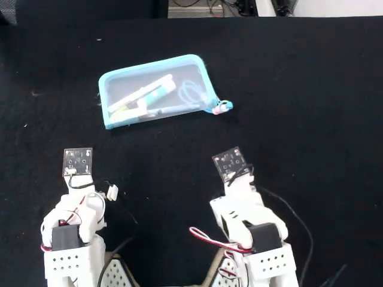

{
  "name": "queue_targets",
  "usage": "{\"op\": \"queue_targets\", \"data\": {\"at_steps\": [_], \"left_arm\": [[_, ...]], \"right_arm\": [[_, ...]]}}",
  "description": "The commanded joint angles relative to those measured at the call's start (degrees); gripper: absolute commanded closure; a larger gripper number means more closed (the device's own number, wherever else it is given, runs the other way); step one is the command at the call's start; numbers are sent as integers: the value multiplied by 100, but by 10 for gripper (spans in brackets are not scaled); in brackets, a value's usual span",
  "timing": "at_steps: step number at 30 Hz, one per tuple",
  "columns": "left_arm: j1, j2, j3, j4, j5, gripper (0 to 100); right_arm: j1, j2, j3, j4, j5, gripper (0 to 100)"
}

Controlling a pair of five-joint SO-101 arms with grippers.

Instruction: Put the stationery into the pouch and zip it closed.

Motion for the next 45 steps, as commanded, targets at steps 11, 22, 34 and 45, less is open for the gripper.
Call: {"op": "queue_targets", "data": {"at_steps": [11,22,34,45], "left_arm": [[92,-18,119,-18,35,964],[347,-26,119,-9,35,964],[330,-9,119,-18,35,964],[330,-9,119,-18,35,964]], "right_arm": [[440,-541,-48,105,-26,987],[440,-541,-48,105,-26,987],[440,-541,-48,105,-26,987],[440,-541,-48,105,-26,987]]}}
